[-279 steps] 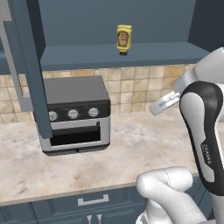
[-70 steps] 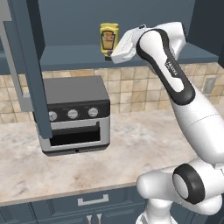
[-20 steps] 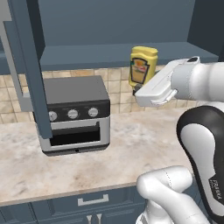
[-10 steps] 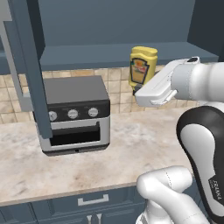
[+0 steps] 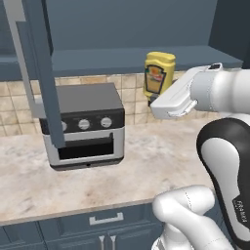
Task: Move the mustard and ketchup from the cabinet to the dining counter.
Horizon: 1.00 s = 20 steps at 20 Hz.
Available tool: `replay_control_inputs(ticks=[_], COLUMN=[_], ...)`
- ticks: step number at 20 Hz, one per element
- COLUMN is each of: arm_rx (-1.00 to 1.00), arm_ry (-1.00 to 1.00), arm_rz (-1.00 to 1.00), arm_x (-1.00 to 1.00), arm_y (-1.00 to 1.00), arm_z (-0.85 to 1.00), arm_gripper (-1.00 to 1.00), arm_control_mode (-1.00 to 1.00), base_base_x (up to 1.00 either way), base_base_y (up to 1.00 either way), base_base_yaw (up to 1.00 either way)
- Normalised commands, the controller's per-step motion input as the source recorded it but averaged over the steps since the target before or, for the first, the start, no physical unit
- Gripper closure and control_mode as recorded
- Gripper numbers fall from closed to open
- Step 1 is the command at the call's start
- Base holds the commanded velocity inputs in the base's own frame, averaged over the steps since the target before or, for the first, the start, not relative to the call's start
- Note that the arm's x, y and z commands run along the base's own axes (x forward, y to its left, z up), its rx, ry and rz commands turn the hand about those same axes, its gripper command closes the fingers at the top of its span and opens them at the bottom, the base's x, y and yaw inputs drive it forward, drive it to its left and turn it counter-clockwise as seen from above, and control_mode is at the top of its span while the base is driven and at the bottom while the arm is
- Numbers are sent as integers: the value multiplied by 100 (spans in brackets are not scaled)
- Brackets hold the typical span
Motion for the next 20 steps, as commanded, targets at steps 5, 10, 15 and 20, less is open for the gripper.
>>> replay_control_inputs(ticks=[5,10,15,20], arm_rx=[0,0,0,0], arm_ry=[0,0,0,0], arm_rz=[0,0,0,0], arm_x=[0,0,0,0], arm_y=[0,0,0,0], arm_z=[0,0,0,0], arm_gripper=[100,100,100,100], arm_control_mode=[100,100,100,100], base_base_x=[-57,-28,-16,-59], base_base_y=[34,24,41,50], base_base_yaw=[-4,-8,0,0])
